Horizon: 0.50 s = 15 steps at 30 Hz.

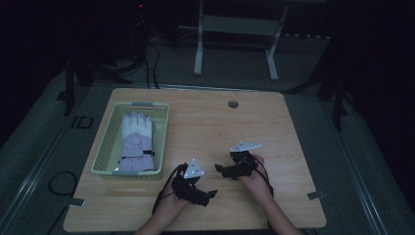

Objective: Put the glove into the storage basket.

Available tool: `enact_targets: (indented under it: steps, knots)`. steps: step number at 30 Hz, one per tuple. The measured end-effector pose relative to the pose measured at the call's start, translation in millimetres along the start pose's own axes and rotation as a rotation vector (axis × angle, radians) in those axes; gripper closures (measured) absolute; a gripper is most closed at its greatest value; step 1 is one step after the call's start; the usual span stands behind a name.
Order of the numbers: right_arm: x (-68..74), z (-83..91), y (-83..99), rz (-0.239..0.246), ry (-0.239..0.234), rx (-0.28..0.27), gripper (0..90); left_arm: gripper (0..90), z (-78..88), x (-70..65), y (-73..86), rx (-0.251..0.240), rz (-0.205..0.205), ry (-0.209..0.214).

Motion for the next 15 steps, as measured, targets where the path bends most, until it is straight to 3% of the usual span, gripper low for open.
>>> enact_targets:
  steps: [15]
  knots:
    - [-8.8, 10.2, 28.4, -0.034, 0.023, -0.005, 15.3, 2.3, -13.8, -5.4, 11.0, 0.002, -0.006, 0.022]
Point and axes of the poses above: each handheld gripper's, and its own axes: z roughly backward along the jaws, y roughly out of its underside, x roughly to its left, the point moved 1 cm from there along -z, roughly forward along the jaws, and after that the axes turned 9 degrees about z, right-handed, at the moved point
